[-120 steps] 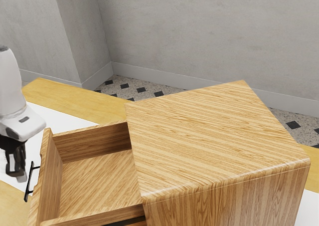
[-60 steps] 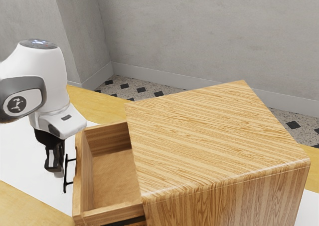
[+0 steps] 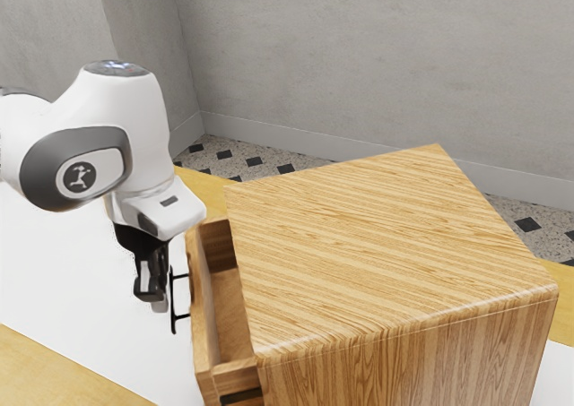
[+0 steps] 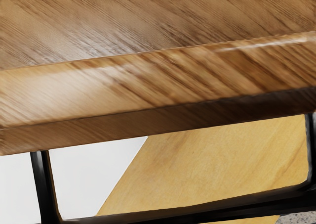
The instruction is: Push the drawer handle with one arm to close the drawer
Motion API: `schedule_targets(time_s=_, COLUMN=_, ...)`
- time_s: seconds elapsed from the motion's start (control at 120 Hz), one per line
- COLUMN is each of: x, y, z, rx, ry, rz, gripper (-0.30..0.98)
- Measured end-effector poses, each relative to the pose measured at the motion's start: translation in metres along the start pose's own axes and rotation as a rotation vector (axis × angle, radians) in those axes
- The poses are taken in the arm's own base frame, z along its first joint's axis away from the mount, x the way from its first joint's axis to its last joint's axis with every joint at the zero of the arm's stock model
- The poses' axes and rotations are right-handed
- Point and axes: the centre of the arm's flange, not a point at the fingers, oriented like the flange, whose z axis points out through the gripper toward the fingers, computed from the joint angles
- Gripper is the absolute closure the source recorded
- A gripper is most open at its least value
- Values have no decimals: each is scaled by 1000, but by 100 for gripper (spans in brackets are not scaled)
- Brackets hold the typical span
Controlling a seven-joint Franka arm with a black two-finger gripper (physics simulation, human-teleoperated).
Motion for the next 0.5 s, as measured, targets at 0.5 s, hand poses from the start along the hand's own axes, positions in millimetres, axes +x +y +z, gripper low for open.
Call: schedule_targets(time_s=0.5, x=56, y=3, z=-12, rx=-14, ry=32, rz=57, gripper=78)
